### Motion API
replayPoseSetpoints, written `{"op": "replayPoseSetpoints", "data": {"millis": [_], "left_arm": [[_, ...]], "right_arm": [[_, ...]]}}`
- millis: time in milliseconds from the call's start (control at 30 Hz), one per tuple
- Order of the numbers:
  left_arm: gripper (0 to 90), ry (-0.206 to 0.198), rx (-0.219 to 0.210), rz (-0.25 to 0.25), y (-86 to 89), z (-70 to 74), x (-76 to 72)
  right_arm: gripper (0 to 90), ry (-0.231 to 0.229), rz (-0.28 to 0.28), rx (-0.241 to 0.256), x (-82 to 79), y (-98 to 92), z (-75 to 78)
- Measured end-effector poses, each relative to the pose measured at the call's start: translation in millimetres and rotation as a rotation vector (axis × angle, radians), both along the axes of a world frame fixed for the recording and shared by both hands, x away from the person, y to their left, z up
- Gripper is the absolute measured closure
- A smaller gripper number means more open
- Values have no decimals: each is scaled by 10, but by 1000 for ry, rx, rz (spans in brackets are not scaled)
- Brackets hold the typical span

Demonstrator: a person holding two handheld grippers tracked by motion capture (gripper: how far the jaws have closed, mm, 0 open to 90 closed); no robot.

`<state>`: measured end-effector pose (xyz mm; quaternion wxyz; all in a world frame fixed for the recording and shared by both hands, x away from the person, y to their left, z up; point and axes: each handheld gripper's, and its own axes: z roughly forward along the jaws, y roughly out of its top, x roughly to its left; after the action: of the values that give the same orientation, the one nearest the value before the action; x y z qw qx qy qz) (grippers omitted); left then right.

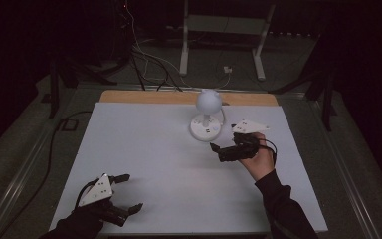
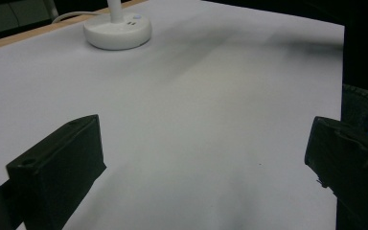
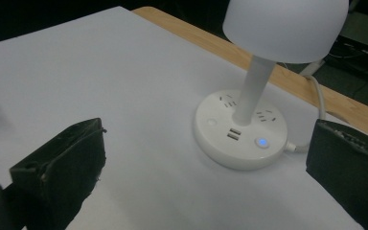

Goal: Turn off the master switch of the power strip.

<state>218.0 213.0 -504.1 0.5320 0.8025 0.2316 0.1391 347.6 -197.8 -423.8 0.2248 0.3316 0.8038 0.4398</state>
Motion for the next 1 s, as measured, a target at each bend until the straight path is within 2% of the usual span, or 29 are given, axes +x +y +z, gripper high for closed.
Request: {"op": "replayPoseSetpoints", "data": {"millis": [267,367,467,600,633,667,767,867,1000], "left_arm": [[4,1,-1,-1,0,2,0],[4,0,-4,0,1,2,-1],[4,0,-6,1,3,3,3],[4,3,-6,-1,5,3,2],[4,2,-7,-1,6,5,2],[4,3,-9,1,5,5,2],[4,1,-5,0,4,3,0],[4,2,-8,2,5,5,3],[4,3,-2,0,2,4,-3]], "right_arm": [[0,-14,-18,-10,127,23,-53],[0,-6,-20,-16,181,19,-83],[0,9,-28,0,244,5,-139],[0,16,-29,-27,289,10,-196],[0,11,-32,-61,319,19,-239],[0,15,-36,-68,333,24,-261],[0,27,-25,-37,370,18,-325],[0,22,-45,-54,399,21,-369],[0,41,-63,-28,472,6,-474]]}}
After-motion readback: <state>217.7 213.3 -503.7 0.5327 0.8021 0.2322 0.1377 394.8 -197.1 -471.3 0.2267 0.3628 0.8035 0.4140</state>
